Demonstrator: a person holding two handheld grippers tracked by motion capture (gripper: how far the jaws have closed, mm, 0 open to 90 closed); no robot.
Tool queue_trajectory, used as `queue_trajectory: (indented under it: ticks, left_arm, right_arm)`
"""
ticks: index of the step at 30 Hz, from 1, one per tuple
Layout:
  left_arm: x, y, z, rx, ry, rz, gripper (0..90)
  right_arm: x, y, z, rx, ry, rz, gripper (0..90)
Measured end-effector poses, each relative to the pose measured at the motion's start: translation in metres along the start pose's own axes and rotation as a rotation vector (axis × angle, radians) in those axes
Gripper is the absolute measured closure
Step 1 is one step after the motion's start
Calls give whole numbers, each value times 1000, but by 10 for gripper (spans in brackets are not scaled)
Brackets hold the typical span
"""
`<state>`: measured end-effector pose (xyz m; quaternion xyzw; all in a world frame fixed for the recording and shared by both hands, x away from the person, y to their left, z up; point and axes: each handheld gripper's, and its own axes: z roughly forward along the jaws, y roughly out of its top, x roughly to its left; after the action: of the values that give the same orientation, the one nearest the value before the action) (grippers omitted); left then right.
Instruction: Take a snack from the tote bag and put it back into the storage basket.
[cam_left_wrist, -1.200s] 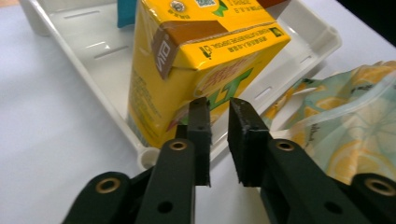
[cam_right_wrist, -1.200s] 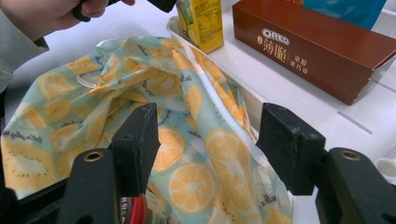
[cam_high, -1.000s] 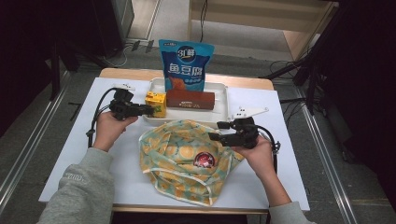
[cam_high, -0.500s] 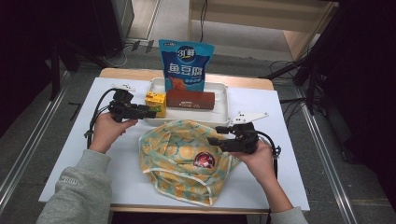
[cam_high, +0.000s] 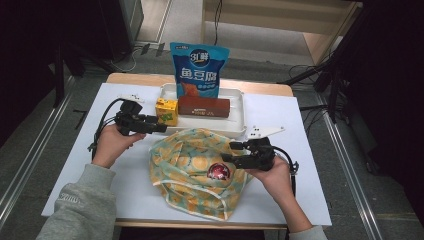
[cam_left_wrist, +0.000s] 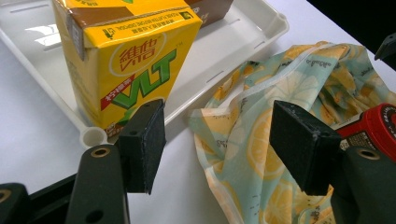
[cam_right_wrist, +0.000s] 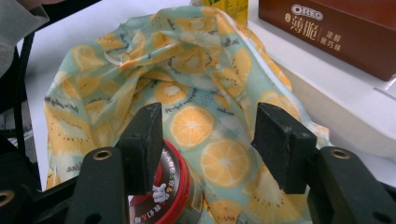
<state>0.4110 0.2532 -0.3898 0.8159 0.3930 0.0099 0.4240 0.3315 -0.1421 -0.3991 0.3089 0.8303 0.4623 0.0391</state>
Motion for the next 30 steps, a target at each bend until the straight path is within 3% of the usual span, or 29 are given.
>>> queue_trajectory:
  ticks: [14,30]
  left_arm:
    - [3,-4,-4,-1,-32,-10,359]
    - [5,-6,-3,6,-18,-8,357]
  right_arm:
    - [10,-5,1,2,-4,-4,420]
    - [21,-12,7,22,-6,-2,383]
